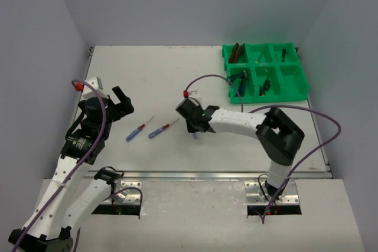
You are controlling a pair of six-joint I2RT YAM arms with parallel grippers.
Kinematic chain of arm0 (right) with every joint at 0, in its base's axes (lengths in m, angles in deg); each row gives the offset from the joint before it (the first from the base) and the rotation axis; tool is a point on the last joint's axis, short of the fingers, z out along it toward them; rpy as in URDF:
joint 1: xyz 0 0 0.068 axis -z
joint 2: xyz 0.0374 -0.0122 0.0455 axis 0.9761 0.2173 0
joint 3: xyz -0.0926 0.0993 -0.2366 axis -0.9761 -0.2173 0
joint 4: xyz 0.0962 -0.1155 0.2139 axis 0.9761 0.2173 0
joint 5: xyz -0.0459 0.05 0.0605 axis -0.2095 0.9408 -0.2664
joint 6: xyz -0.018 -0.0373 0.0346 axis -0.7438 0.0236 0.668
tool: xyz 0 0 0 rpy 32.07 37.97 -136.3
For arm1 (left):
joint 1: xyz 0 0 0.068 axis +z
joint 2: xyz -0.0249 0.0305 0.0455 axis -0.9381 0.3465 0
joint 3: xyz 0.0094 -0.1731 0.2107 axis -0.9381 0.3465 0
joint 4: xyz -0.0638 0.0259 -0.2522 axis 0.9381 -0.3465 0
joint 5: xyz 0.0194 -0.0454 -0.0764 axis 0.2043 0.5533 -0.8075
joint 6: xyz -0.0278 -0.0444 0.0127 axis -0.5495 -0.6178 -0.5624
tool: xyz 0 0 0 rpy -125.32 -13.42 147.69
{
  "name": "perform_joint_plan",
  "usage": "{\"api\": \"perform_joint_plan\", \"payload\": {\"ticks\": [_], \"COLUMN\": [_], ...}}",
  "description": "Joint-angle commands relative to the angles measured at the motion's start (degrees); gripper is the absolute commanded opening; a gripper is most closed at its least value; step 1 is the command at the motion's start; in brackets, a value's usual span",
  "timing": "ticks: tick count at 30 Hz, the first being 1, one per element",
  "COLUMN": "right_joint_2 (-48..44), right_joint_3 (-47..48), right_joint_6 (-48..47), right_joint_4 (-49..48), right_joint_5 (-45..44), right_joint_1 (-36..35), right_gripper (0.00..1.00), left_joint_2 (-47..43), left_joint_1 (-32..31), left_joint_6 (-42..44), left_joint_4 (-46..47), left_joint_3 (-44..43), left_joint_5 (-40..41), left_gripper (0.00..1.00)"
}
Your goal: Sort the tools into containers
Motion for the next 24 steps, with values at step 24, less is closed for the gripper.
{"api": "perform_joint_plan", "payload": {"ticks": [24], "right_joint_2": [15.0], "right_joint_3": [34.1], "right_joint_6": [-48.6], "right_joint_4": [-0.8], "right_joint_5": [-1.7], "right_joint_1": [63.2], "right_gripper": [0.02], "left_joint_2": [-1.8], "left_joint_1": [-0.9], "left_joint_6": [0.8], "left_joint_4": [2.7], "left_joint_3": [0.3], "left_joint_5": [-2.0], "left_gripper": [1.0]}}
